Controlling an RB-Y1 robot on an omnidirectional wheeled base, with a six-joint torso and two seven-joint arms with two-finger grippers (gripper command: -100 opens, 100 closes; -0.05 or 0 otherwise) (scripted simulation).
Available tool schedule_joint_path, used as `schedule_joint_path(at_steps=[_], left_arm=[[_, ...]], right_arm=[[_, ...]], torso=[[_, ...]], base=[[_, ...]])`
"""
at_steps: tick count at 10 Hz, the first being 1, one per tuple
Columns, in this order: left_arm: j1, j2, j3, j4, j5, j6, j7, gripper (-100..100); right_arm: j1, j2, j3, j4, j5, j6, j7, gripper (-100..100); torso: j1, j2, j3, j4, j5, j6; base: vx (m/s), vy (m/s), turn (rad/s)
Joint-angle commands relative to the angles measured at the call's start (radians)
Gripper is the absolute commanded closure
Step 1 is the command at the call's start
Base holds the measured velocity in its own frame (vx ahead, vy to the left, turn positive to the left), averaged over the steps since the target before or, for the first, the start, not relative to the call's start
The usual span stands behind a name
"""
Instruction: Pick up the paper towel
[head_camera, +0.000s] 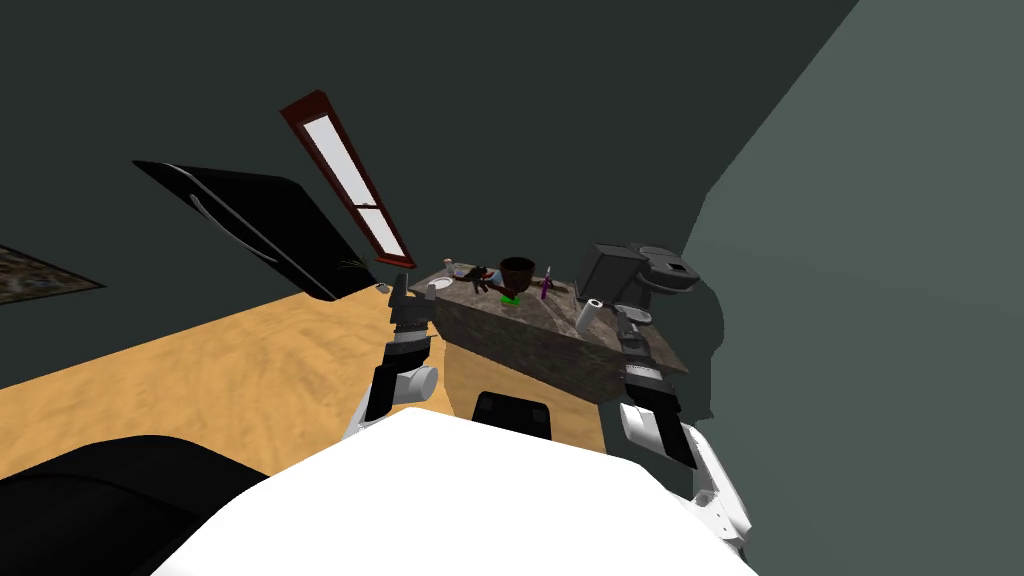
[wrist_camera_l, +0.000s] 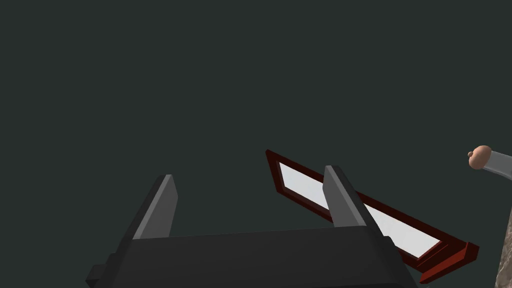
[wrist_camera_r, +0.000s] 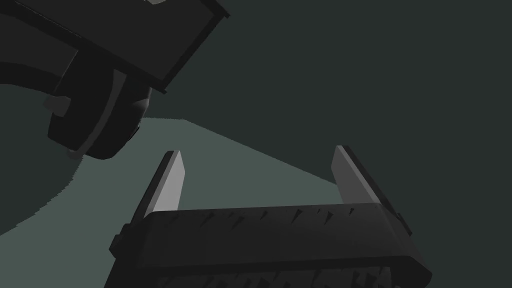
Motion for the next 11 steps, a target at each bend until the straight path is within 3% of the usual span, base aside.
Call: schedule_joint_path(at_steps=[1,3,6,8,9,10,11], left_arm=[[0.0,0.0,0.0,0.0,0.0,0.0,0.0,0],[0.0,0.0,0.0,0.0,0.0,0.0,0.0,0],[0.0,0.0,0.0,0.0,0.0,0.0,0.0,0],[0.0,0.0,0.0,0.0,0.0,0.0,0.0,0],[0.0,0.0,0.0,0.0,0.0,0.0,0.0,0],[0.0,0.0,0.0,0.0,0.0,0.0,0.0,0],[0.0,0.0,0.0,0.0,0.0,0.0,0.0,0]], right_arm=[[-0.002,-0.006,-0.017,0.012,0.015,0.01,0.028,-100],[-0.03,-0.018,-0.072,0.077,0.071,0.031,0.095,-100],[-0.045,-0.021,-0.1,0.11,0.1,0.042,0.144,-100],[-0.077,-0.026,-0.155,0.168,0.159,0.062,0.209,-100],[-0.077,-0.026,-0.155,0.176,0.159,0.062,0.222,-100],[-0.094,-0.028,-0.182,0.208,0.19,0.071,0.26,-100],[-0.094,-0.028,-0.182,0.208,0.19,0.071,0.26,-100]], torso=[[0.0,0.0,0.0,0.0,0.0,0.0],[0.0,0.001,0.0,0.0,0.0,0.0],[0.0,0.001,0.001,0.0,0.0,0.0],[0.0,0.001,0.0,0.0,0.0,0.0],[0.003,-0.001,0.0,0.0,0.001,0.0],[0.002,0.0,0.0,0.0,0.001,0.0],[0.0,-0.001,0.0,0.0,0.0,0.0]], base=[[0.008,0.104,0.021],[0.022,0.143,0.048],[0.01,0.108,0.015],[0.031,0.136,0.024],[0.033,0.139,-0.007],[0.029,0.108,-0.004],[0.031,0.079,0.001]])
